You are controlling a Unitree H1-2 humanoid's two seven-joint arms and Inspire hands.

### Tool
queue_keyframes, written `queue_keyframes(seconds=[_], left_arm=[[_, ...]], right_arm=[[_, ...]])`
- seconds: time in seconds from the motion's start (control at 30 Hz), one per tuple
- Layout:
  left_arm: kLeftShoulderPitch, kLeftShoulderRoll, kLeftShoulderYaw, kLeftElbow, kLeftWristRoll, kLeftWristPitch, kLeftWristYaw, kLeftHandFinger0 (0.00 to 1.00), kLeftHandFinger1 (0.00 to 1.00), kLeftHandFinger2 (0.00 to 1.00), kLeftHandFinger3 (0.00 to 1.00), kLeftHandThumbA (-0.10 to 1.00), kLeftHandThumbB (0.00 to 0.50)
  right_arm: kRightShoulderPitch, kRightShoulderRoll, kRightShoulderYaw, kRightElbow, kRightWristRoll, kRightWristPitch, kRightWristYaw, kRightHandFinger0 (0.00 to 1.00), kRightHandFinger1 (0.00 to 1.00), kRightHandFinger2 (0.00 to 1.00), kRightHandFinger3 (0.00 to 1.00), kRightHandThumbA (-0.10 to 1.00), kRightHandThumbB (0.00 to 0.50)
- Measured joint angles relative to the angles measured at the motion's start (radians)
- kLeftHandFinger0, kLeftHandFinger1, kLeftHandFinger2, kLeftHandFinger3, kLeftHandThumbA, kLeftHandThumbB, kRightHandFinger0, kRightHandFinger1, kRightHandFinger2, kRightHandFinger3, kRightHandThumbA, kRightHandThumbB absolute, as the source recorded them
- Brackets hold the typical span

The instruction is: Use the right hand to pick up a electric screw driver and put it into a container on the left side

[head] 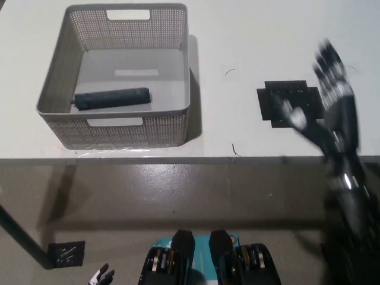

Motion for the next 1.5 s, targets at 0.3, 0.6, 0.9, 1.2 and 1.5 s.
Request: queue_keyframes(seconds=[0.3, 0.6, 0.9, 1.2, 1.5], left_arm=[[0.003, 0.009, 0.024, 0.001, -0.008, 0.0, -0.001, 1.0, 1.0, 1.0, 1.0, 1.0, 0.197], [0.008, 0.008, 0.031, 0.001, -0.012, 0.0, -0.005, 1.0, 1.0, 1.0, 1.0, 1.0, 0.194], [-0.001, 0.007, 0.033, 0.0, -0.011, 0.0, -0.004, 1.0, 1.0, 1.0, 1.0, 1.0, 0.201], [-0.01, 0.007, 0.034, 0.003, -0.007, 0.0, 0.001, 1.0, 1.0, 1.0, 1.0, 1.0, 0.215], [-0.02, 0.007, 0.037, 0.013, -0.001, 0.0, 0.006, 1.0, 1.0, 1.0, 1.0, 1.0, 0.223]], right_arm=[[0.406, -0.039, 0.06, -0.02, 0.003, -0.093, 0.07, 1.0, 1.0, 1.0, 1.0, 0.96, 0.449], [0.493, -0.023, 0.066, 0.186, 0.035, -0.176, 0.111, 1.0, 1.0, 1.0, 1.0, 1.0, 0.451], [0.492, -0.031, 0.03, 0.302, 0.071, -0.186, 0.159, 1.0, 1.0, 1.0, 1.0, 0.97, 0.488], [0.478, -0.021, 0.013, 0.335, 0.085, -0.196, 0.185, 1.0, 1.0, 1.0, 1.0, 0.95, 0.483], [0.467, -0.008, 0.003, 0.348, 0.09, -0.203, 0.2, 1.0, 1.0, 1.0, 1.0, 1.0, 0.5]])
